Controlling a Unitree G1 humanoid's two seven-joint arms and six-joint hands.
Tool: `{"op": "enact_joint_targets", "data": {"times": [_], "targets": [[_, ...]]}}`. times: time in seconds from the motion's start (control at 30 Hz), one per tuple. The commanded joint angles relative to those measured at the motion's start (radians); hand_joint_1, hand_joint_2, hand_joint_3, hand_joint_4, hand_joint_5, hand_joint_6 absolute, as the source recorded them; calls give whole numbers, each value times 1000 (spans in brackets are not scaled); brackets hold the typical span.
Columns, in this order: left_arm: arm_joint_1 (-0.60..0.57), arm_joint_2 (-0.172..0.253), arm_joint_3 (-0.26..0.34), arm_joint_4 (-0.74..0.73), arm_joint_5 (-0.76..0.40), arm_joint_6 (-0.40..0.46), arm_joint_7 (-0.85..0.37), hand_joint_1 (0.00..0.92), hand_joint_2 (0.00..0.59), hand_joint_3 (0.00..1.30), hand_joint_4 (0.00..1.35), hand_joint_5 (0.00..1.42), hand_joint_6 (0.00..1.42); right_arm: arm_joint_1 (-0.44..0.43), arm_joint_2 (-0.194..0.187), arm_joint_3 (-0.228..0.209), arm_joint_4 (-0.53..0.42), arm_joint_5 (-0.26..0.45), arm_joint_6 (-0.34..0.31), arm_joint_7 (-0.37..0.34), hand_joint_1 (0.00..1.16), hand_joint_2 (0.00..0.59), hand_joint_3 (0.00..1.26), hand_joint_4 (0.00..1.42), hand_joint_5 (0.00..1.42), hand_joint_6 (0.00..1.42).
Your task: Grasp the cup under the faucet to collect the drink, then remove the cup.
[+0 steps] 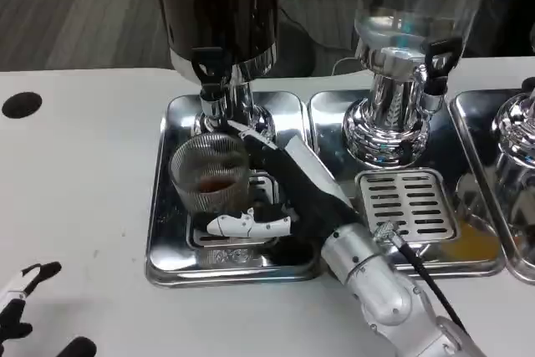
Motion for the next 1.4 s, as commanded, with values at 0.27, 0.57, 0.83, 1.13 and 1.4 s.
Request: {"op": "enact_joint_targets", "data": {"times": [0.27,0.57,0.83,1.13,1.4], "targets": [[20,15,16,7,-9,-2,-10,0,78,172,60,86,347,-23,25,-5,30,-4,-19,-68,817,84,241,351,385,284],[20,20,19,1,-13,4,-12,0,78,172,60,86,347,-22,17,-9,26,-2,-12,-72,831,94,288,392,418,313],[19,19,32,-1,-21,6,-13,0,78,172,60,86,347,-17,11,-15,26,3,-23,-71,831,96,355,443,454,325],[18,14,41,-7,-24,6,-18,0,78,166,61,86,347,-8,0,-22,18,5,-32,-65,831,96,443,516,523,380],[15,9,37,-5,-22,3,-18,0,78,164,61,86,346,10,-11,-25,-13,5,-44,-63,833,96,466,531,528,384]]}}
